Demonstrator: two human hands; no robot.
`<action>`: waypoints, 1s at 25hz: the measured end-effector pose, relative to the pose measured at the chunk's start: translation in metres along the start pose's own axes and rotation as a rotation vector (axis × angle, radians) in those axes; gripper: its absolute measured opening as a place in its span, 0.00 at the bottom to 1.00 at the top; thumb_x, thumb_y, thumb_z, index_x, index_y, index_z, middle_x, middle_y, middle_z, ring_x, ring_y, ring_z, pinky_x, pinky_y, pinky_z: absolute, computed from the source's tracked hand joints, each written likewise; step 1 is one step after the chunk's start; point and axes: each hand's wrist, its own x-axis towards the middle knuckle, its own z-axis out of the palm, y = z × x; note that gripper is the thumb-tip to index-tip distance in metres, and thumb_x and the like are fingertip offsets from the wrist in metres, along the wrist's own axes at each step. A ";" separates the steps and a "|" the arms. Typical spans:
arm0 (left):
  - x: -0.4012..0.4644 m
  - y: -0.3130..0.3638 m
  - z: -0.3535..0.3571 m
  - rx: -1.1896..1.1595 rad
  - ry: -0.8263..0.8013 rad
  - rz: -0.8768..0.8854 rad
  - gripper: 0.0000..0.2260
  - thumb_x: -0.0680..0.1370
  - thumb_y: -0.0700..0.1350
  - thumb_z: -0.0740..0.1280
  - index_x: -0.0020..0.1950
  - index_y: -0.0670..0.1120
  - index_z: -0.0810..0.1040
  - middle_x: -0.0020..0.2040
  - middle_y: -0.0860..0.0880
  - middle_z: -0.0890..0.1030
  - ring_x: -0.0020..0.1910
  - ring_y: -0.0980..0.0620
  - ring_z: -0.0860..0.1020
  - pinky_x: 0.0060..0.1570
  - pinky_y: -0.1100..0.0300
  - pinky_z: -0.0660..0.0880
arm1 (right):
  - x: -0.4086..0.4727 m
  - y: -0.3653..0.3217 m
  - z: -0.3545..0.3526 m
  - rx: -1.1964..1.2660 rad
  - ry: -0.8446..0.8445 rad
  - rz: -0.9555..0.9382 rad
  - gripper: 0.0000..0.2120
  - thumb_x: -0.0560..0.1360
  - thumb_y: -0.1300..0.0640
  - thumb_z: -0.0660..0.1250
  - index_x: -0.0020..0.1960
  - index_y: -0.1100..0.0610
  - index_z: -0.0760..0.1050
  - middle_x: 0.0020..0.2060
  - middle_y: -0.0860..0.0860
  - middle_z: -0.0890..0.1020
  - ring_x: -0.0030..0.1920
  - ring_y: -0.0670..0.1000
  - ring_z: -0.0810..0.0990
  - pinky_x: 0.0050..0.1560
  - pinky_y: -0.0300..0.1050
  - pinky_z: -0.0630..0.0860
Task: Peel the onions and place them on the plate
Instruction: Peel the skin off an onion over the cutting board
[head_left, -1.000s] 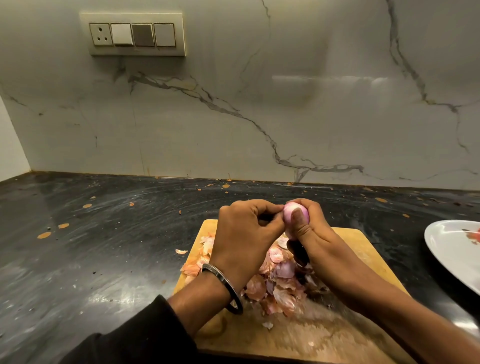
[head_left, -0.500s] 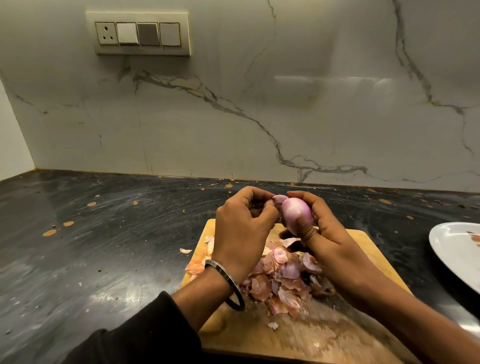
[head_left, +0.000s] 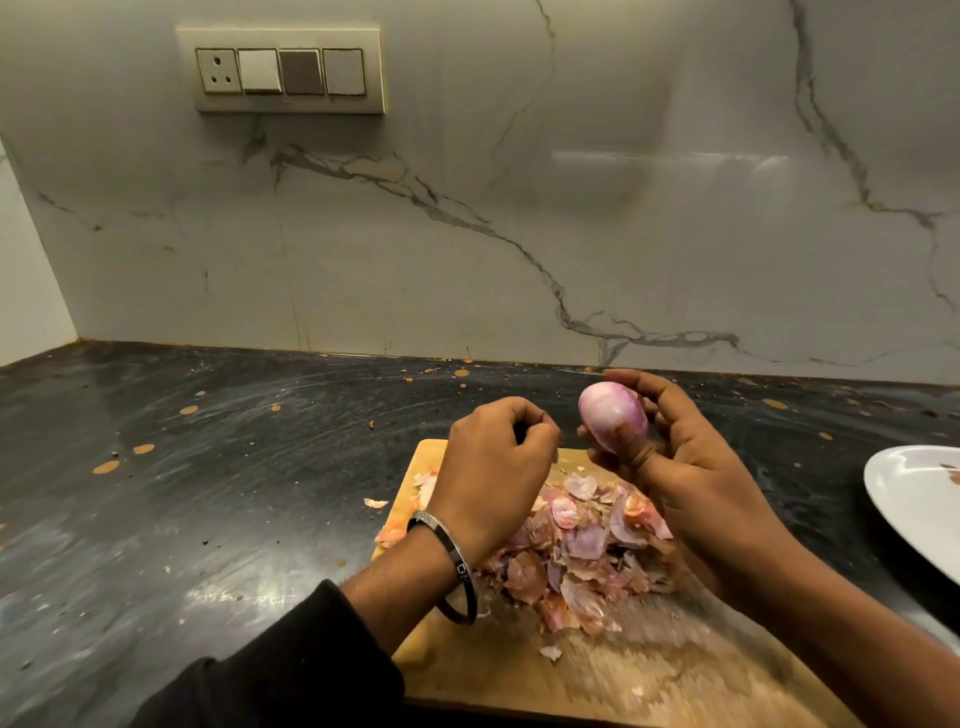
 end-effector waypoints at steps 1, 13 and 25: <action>-0.001 0.000 0.001 0.041 -0.031 0.020 0.09 0.79 0.42 0.63 0.43 0.47 0.81 0.36 0.53 0.80 0.32 0.59 0.74 0.33 0.62 0.73 | 0.001 0.001 0.000 0.055 0.005 0.027 0.22 0.71 0.49 0.66 0.66 0.46 0.73 0.58 0.48 0.81 0.57 0.51 0.83 0.55 0.46 0.82; -0.004 0.002 0.003 -0.382 -0.013 0.078 0.14 0.73 0.43 0.73 0.59 0.46 0.82 0.49 0.49 0.85 0.49 0.54 0.83 0.49 0.58 0.81 | -0.002 -0.001 0.002 -0.093 0.004 0.019 0.26 0.67 0.36 0.67 0.63 0.44 0.74 0.53 0.48 0.83 0.52 0.46 0.84 0.46 0.44 0.82; -0.006 0.001 0.008 -0.107 0.187 0.206 0.05 0.76 0.44 0.73 0.51 0.49 0.82 0.44 0.56 0.83 0.44 0.63 0.81 0.44 0.72 0.77 | -0.005 0.003 0.006 -0.130 0.021 -0.011 0.21 0.69 0.44 0.72 0.60 0.45 0.73 0.52 0.49 0.81 0.49 0.46 0.84 0.44 0.41 0.83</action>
